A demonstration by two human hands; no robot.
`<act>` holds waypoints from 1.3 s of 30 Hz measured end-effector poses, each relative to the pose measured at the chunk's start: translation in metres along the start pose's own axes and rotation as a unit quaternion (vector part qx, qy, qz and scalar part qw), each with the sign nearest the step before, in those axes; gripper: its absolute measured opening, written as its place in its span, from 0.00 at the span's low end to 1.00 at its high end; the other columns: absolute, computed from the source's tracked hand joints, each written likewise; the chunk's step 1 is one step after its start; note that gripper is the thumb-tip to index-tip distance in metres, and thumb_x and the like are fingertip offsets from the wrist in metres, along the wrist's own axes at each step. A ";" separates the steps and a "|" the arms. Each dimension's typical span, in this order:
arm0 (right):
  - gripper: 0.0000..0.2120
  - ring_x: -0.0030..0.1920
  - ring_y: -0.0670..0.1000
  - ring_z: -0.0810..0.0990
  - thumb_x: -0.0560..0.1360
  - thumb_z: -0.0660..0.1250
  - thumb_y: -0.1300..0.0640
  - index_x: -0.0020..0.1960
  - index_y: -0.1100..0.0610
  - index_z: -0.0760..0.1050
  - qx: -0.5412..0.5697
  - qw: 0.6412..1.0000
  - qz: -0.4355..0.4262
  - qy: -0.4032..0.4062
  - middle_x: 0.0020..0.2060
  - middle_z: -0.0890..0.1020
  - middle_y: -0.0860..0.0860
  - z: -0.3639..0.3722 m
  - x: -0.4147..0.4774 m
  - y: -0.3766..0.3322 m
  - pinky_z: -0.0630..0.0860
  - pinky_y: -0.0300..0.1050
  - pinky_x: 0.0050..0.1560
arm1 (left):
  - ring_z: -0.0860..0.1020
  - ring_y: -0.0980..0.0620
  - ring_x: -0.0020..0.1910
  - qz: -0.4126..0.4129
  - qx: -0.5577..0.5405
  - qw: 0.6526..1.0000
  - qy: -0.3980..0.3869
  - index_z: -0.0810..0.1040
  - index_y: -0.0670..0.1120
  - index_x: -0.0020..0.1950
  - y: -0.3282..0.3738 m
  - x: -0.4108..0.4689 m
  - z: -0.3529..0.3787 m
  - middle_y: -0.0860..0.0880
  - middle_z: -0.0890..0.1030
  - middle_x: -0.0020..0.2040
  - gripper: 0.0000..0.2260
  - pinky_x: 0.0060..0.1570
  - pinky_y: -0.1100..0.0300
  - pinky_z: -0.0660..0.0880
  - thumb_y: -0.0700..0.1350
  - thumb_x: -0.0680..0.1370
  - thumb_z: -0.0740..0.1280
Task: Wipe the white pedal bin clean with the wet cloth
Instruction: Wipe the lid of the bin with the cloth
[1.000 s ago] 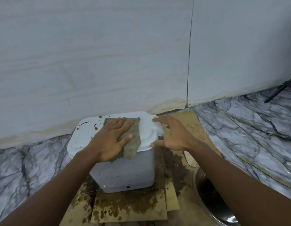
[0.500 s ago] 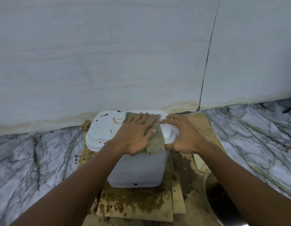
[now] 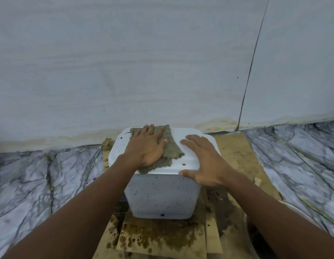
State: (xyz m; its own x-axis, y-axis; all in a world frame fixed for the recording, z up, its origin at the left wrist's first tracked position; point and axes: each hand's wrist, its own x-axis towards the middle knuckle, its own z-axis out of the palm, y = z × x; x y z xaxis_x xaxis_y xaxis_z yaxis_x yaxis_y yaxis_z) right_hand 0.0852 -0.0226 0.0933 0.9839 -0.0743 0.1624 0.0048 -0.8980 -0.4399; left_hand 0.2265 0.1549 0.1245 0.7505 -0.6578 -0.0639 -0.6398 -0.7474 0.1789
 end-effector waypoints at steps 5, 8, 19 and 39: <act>0.48 0.79 0.49 0.52 0.68 0.75 0.37 0.80 0.50 0.55 0.027 0.999 0.019 0.017 0.79 0.56 0.46 -0.001 -0.006 0.007 0.45 0.40 0.74 | 0.45 0.48 0.82 0.048 0.024 0.997 -0.046 0.47 0.55 0.83 0.037 0.041 -0.001 0.47 0.48 0.83 0.25 0.79 0.48 0.42 0.56 0.85 0.46; 0.53 0.78 0.50 0.55 0.66 0.77 0.36 0.80 0.52 0.54 0.048 0.998 0.041 0.010 0.79 0.57 0.48 -0.003 -0.008 0.010 0.52 0.44 0.77 | 0.46 0.49 0.82 0.115 0.036 0.991 -0.059 0.45 0.55 0.82 0.050 0.039 0.003 0.49 0.48 0.83 0.24 0.79 0.47 0.43 0.54 0.86 0.44; 0.52 0.79 0.47 0.50 0.64 0.76 0.33 0.79 0.49 0.55 0.059 0.998 0.027 0.007 0.79 0.55 0.44 0.004 -0.005 0.005 0.49 0.45 0.78 | 0.44 0.53 0.81 0.016 0.013 1.000 -0.013 0.46 0.57 0.82 -0.041 -0.015 -0.007 0.52 0.47 0.83 0.25 0.79 0.53 0.42 0.59 0.85 0.44; 0.50 0.80 0.47 0.44 0.67 0.59 0.24 0.81 0.47 0.52 -0.051 0.998 -0.040 0.008 0.81 0.51 0.46 0.014 0.001 0.008 0.38 0.46 0.79 | 0.48 0.49 0.82 -0.034 0.000 0.999 0.025 0.50 0.55 0.82 -0.055 -0.018 -0.008 0.48 0.51 0.83 0.29 0.80 0.48 0.46 0.63 0.83 0.45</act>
State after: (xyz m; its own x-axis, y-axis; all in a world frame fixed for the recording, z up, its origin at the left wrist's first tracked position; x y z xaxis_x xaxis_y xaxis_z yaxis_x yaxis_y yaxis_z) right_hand 0.0888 -0.0232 0.0776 0.9784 -0.0074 0.2068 0.0631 -0.9410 -0.3323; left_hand 0.2497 0.2085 0.1240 0.8000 -0.5994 -0.0262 -0.5865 -0.7905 0.1766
